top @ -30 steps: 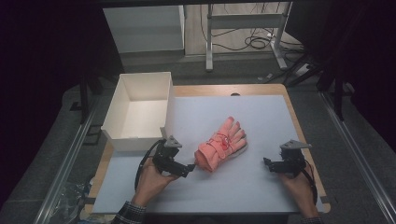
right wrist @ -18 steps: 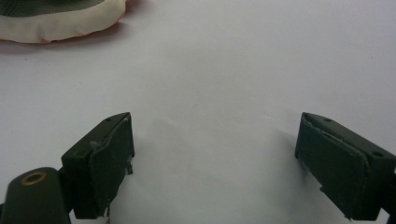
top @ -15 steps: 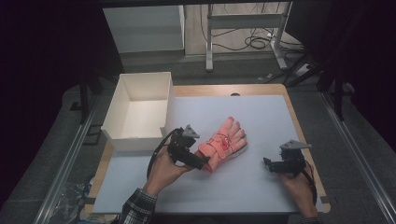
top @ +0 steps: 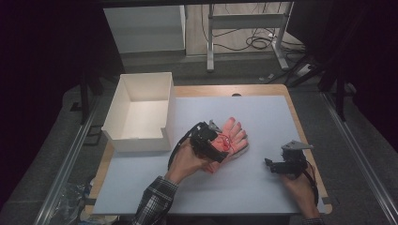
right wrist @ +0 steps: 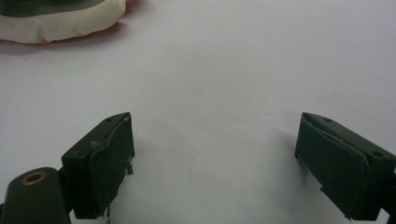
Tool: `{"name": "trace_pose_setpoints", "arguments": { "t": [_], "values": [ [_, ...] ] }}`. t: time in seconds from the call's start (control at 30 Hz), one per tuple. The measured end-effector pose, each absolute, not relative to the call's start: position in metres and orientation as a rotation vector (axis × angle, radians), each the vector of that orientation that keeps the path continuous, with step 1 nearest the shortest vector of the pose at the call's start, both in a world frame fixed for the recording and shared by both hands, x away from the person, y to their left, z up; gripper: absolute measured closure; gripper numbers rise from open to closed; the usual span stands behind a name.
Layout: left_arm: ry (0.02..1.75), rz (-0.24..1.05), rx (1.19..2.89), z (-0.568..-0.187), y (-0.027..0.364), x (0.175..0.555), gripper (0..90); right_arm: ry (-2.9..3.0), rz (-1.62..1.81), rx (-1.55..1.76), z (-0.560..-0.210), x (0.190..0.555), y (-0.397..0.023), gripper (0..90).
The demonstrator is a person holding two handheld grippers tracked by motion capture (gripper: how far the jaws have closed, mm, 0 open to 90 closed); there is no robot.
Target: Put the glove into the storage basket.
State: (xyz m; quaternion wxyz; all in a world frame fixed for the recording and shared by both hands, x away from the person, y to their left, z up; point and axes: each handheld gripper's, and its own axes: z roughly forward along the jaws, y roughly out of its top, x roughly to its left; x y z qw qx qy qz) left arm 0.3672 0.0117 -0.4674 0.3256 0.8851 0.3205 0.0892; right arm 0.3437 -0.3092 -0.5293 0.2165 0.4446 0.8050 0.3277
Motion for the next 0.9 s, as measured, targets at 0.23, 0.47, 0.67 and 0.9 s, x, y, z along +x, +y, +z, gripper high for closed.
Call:
{"name": "trace_pose_setpoints", "arguments": {
  "t": [0.23, 0.47, 0.67, 0.9],
  "values": [
    [0.849, 0.176, 2.331, -0.480, 0.005, 0.374, 0.0, 2.229, 0.909, 1.232, -0.529, 0.344, -0.309, 12.0],
    [0.840, 0.222, 2.439, -0.496, 0.000, 0.371, 0.0, 2.229, 0.909, 1.233, -0.529, 0.344, -0.309, 12.0],
    [0.860, 0.248, 2.475, -0.511, -0.002, 0.372, 0.2, 2.229, 0.909, 1.233, -0.529, 0.344, -0.309, 12.0],
    [0.859, 0.249, 2.489, -0.519, -0.007, 0.366, 7.6, 2.229, 0.909, 1.234, -0.529, 0.344, -0.309, 12.0]
  ]
}}
